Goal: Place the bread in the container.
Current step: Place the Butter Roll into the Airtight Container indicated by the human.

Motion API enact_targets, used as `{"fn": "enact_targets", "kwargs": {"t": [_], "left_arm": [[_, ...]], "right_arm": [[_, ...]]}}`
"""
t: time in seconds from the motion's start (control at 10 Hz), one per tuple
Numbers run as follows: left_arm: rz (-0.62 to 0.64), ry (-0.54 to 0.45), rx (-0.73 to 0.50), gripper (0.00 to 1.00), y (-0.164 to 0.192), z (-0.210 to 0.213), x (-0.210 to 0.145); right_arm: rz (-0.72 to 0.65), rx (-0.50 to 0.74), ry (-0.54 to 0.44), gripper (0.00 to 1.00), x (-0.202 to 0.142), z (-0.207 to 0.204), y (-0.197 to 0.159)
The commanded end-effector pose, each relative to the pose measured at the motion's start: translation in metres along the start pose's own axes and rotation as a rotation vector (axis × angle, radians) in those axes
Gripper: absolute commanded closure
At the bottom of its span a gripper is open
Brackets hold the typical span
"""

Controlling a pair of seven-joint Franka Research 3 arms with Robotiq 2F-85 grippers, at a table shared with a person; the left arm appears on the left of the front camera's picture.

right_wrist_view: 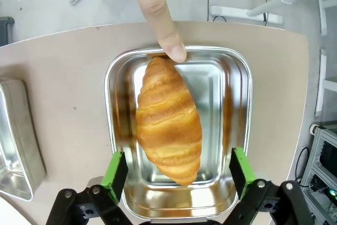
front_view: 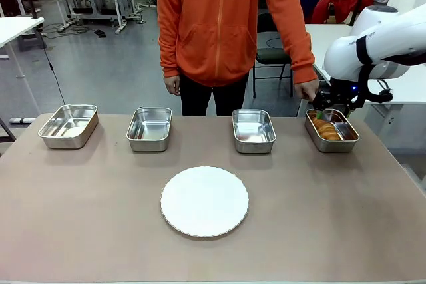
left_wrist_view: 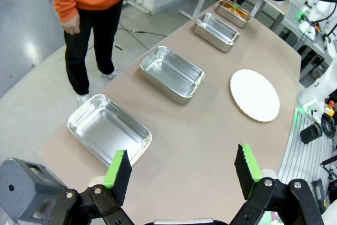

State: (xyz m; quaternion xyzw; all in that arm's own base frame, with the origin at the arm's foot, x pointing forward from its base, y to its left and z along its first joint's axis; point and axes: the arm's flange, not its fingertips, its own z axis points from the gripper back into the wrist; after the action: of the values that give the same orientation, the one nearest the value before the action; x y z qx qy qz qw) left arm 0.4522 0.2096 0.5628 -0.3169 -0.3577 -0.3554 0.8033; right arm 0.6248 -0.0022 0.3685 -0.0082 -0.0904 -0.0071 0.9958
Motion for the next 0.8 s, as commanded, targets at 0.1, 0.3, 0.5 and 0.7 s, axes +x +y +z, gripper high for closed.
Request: {"fn": "enact_targets", "kwargs": {"t": [0.1, 0.3, 0.5, 0.7], "left_arm": [[-0.013, -0.008, -0.004, 0.00, -0.003, 0.000, 0.002], [-0.013, -0.008, -0.004, 0.00, -0.003, 0.000, 0.002], [-0.013, -0.008, -0.004, 0.00, -0.003, 0.000, 0.002], [-0.013, -0.008, -0.004, 0.00, -0.003, 0.000, 0.002]], "right_arm": [[-0.001, 0.001, -0.023, 0.00, 0.001, -0.001, 0.000], [-0.001, 0.001, -0.023, 0.00, 0.001, -0.001, 0.000], [-0.031, 0.004, -0.070, 0.00, -0.015, 0.021, 0.013], [-0.082, 0.022, -0.164, 0.00, -0.047, 0.057, 0.031]]}}
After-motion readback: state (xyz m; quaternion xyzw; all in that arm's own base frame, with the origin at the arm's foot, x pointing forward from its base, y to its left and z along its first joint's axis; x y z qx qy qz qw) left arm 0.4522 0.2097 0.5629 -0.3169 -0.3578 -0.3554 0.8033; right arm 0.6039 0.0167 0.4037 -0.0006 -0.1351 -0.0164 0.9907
